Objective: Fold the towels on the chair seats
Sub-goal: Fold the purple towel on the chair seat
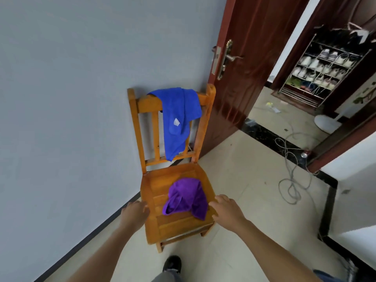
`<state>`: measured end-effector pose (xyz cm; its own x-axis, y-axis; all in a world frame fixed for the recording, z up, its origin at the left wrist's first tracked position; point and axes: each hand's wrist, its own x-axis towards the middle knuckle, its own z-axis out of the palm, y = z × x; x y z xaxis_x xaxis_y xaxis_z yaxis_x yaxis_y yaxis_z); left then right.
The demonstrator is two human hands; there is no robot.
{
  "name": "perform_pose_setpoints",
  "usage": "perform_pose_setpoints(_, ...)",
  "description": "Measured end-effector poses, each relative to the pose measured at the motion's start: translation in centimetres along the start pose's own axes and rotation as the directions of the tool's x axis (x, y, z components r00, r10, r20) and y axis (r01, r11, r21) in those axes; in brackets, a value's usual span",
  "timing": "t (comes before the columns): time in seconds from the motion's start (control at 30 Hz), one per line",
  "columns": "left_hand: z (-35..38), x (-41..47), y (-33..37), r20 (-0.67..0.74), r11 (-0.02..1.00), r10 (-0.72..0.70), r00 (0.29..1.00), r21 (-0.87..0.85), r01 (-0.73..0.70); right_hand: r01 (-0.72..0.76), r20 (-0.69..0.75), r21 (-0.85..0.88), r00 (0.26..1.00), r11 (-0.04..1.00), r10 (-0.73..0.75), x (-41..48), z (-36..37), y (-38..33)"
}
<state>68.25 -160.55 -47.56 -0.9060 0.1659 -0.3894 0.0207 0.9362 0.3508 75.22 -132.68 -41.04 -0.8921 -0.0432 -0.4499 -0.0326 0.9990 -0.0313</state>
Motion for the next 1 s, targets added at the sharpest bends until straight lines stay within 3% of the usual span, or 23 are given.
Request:
perform_pose_setpoints(0.2,0.7,5.1,3.0,0.089,0.988,-0.059,0.994,-0.137,0.071,0.019,0.037,-0.012,0.999,1.000,-0.018,5.8,-2.9,2.9)
perform_pose_setpoints(0.47,3.0,8.1,5.3,0.083,0.962,-0.235,0.968,-0.122,0.244,0.182,0.136,-0.021,0.975,0.983,-0.177,13.3,-3.5,5.9)
perform_pose_setpoints(0.6,4.1,8.3,6.4,0.072,0.897,-0.399,0.914,-0.178,0.405,0.315,0.195,-0.053,0.934,0.948,-0.300,17.2,-3.6,7.4)
perform_pose_setpoints(0.73,7.0,7.5,9.8,0.107,0.765,-0.570,0.815,-0.294,0.573,0.477,0.271,-0.105,0.858,0.872,-0.437,20.8,-3.6,9.9)
perform_pose_setpoints(1.0,12.9,5.2,14.8,0.146,0.612,-0.691,0.708,-0.403,0.681,0.636,0.412,-0.080,0.722,0.767,-0.555,23.9,-0.1,10.4)
